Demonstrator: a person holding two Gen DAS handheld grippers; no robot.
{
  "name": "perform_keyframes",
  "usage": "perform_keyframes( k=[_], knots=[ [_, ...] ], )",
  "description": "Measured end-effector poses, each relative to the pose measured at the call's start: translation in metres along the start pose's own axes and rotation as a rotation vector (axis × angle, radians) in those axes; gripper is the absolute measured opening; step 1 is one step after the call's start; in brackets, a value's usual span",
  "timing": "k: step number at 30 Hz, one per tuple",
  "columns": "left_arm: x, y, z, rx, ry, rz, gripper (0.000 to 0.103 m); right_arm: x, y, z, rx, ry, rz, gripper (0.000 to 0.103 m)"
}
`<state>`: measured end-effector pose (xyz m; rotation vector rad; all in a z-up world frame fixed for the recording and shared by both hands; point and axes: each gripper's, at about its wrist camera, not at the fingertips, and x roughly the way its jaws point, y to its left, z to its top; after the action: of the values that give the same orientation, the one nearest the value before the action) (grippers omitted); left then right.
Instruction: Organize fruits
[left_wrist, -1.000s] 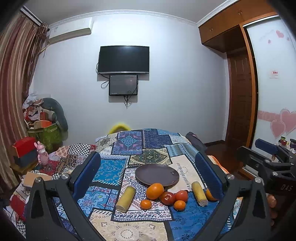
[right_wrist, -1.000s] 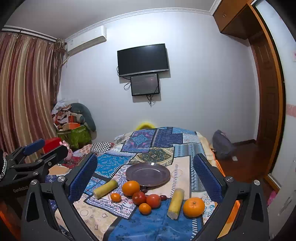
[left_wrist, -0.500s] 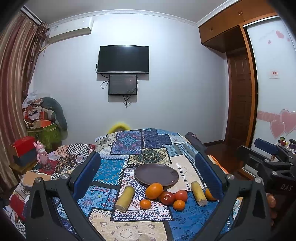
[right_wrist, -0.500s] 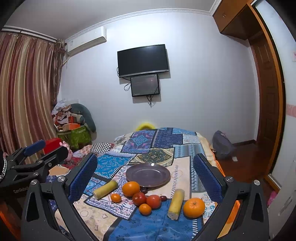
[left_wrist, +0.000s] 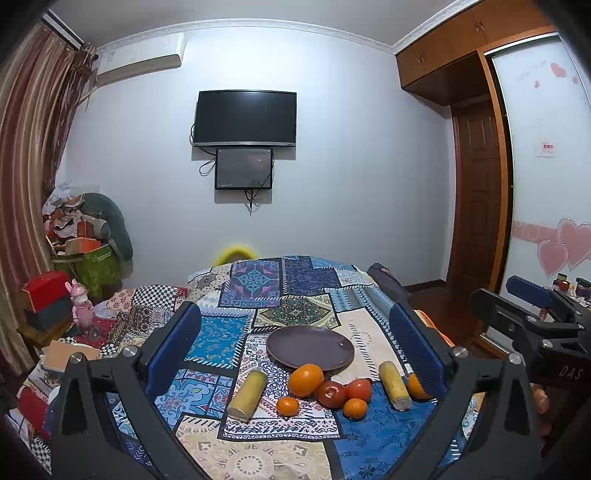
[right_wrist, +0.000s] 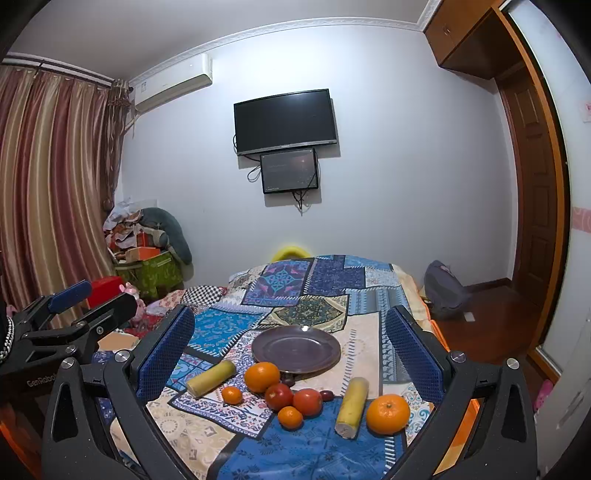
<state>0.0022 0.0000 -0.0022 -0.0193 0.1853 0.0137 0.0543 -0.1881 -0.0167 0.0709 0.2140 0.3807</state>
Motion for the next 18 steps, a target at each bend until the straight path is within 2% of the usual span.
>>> perform_keyframes(
  k=[18],
  knots=[
    [-0.0014,0.0004,0.0024,-0.008,-0.005,-0.009,0.103,-0.0025,0.0024,0.0013,-0.010,-0.006,0.004,0.103]
  ],
)
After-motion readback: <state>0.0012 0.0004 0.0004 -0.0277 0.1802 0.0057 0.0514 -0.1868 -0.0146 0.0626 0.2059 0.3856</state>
